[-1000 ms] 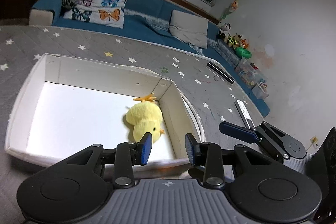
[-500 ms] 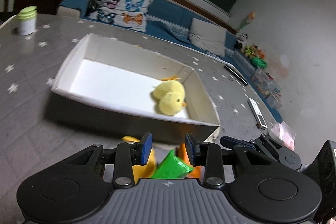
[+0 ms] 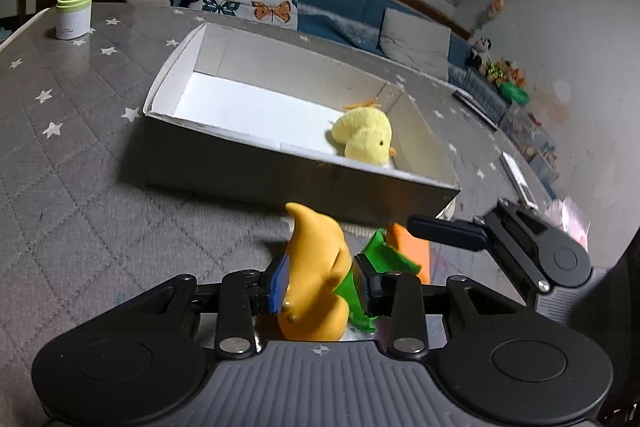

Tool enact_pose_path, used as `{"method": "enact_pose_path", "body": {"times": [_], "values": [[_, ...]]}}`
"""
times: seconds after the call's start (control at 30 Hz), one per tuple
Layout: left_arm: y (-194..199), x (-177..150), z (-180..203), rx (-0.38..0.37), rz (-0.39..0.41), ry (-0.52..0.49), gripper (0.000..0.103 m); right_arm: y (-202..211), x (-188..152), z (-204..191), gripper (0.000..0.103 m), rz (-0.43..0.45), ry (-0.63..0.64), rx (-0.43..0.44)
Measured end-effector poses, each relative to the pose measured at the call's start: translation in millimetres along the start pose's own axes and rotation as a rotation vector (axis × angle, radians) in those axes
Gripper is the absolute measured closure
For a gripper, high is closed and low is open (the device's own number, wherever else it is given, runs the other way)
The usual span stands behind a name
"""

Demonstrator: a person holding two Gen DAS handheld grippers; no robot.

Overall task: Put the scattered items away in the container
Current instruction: 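Move the left tool back to the yellow rubber duck and grasp it, then lift the rubber duck into the white box and open the left gripper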

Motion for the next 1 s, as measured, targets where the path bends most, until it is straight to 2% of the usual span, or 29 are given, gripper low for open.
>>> {"method": "enact_pose_path", "body": {"times": [0.33, 0.77, 1.0], "values": [[-11.8, -0.7, -1.8, -0.003, -0.058, -0.043, 0.064, -35.3, 0.6, -3.6, 0.007, -0.066, 0.065, 0.04], [-14.6, 2.9, -6.4, -0.042, -0.101, -0.05, 0.064, -61.7, 0.2, -3.1, 0.007, -0.144, 0.137, 0.101], [-15.4, 3.8, -2.4, -0.028, -0.138, -0.103, 0.064, -69.1, -2.3, -1.2, 0.007, -0.168, 0.143, 0.116]]}}
Point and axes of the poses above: each gripper's, at about its wrist camera, not at the fingertips, and y roughly against the way its jaws point, z to its right, x to its top, the point moved 3 cm from there along -y, roughly the way its jaws point, and after that the axes turned 4 degrees about -y, right-handed, at the moved point
